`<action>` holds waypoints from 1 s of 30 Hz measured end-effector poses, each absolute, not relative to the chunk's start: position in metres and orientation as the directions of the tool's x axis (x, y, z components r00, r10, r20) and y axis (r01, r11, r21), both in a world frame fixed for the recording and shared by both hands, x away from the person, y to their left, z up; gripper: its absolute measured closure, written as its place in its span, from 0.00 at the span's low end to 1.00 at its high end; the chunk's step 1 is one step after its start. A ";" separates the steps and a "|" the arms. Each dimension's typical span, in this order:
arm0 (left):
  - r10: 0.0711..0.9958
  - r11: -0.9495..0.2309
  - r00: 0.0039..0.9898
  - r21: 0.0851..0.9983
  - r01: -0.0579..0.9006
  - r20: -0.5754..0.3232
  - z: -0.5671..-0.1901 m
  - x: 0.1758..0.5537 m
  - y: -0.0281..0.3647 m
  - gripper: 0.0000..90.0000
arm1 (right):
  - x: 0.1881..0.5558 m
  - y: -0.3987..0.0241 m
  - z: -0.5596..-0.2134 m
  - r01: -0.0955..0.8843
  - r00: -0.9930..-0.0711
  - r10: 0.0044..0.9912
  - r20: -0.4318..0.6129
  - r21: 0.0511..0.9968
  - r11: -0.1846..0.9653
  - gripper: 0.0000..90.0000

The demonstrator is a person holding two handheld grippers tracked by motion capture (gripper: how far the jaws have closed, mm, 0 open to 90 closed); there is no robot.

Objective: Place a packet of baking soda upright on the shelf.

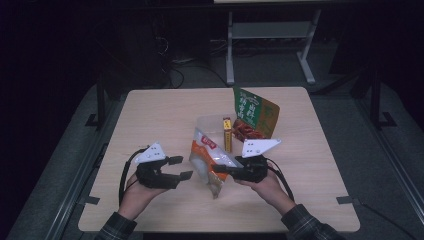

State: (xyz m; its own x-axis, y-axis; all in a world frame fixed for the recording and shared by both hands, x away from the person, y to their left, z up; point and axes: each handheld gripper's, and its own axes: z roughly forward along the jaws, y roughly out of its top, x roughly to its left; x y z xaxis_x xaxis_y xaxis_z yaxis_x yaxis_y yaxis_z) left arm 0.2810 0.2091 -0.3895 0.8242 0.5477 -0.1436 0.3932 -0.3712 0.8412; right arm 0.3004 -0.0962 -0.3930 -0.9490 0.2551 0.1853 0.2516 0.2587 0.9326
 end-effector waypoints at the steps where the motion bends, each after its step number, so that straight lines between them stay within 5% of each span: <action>1: 0.548 -0.375 0.823 0.835 0.403 -0.151 -0.394 0.278 0.210 0.36 | 0.301 -0.098 -0.392 0.248 -0.949 0.256 0.183 0.935 0.254 1.00; 15: 0.528 -0.518 0.844 0.751 0.410 -0.096 -0.433 0.262 0.211 0.20 | 0.305 -0.115 -0.361 0.194 -0.951 0.289 0.108 0.938 0.288 1.00; 30: 0.507 -0.557 0.857 0.724 0.407 -0.091 -0.442 0.266 0.207 0.19 | 0.331 -0.124 -0.333 0.174 -0.936 0.344 0.074 0.947 0.270 1.00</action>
State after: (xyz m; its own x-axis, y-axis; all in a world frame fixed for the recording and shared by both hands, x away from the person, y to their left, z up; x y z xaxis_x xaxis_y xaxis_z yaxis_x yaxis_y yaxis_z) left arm 0.2655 0.2069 -0.4421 0.8571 0.5071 -0.0910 0.4067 -0.5574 0.7238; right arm 0.3308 -0.1237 -0.3332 -0.9360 0.3441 0.0738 0.1738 0.2698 0.9471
